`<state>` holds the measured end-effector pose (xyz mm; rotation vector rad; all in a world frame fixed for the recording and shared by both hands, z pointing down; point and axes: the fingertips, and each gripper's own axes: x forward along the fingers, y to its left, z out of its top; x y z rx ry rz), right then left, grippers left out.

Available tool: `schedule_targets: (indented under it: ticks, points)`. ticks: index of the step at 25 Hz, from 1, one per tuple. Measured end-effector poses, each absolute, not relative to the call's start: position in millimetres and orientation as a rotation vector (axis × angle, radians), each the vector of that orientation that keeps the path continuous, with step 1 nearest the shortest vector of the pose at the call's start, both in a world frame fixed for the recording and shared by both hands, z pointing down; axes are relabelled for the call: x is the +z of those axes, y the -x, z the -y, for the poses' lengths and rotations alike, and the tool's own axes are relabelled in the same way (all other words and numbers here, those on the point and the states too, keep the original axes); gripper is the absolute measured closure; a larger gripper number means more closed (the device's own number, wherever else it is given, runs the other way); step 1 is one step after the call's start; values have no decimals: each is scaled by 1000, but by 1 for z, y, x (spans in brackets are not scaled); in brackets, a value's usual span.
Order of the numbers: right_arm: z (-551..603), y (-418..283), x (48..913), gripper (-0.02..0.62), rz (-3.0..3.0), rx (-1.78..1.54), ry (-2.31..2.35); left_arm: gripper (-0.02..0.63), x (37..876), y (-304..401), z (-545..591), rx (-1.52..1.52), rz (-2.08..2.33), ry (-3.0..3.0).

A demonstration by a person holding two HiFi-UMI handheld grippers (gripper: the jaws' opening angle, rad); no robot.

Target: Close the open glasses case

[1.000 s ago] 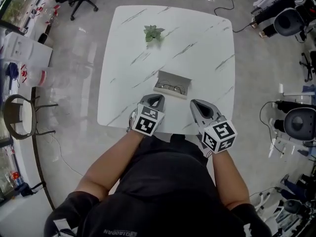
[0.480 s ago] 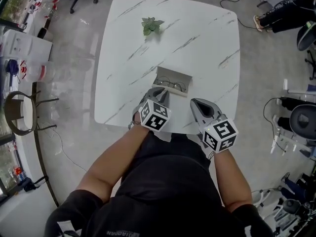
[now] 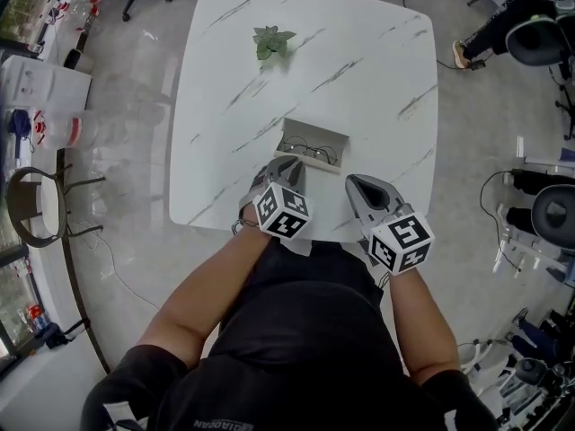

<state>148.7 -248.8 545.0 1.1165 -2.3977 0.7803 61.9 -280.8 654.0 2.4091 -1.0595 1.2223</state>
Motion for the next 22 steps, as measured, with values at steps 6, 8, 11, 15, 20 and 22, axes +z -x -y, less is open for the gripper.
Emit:
schedule_targets:
  ticks: [6, 8, 11, 15, 20, 22]
  points:
    - [268, -163, 554, 594, 2369, 771, -1167, 595, 654, -60, 284, 1167, 1070, -2410]
    - [277, -167, 560, 594, 2354, 762, -1176, 597, 655, -60, 283, 1170, 1076, -2419]
    - [290, -170, 564, 594, 2334, 742, -1186, 598, 655, -59, 283, 1154, 1081, -2407]
    - [306, -170, 568, 594, 2320, 716, -1200, 600, 655, -58, 284, 1151, 1063, -2396]
    - [319, -166, 577, 577, 2274, 595, -1168, 601, 654, -58, 285, 1147, 1062, -2379]
    - [322, -165, 583, 566, 2239, 534, -1142, 600, 654, -58, 284, 1143, 1063, -2371]
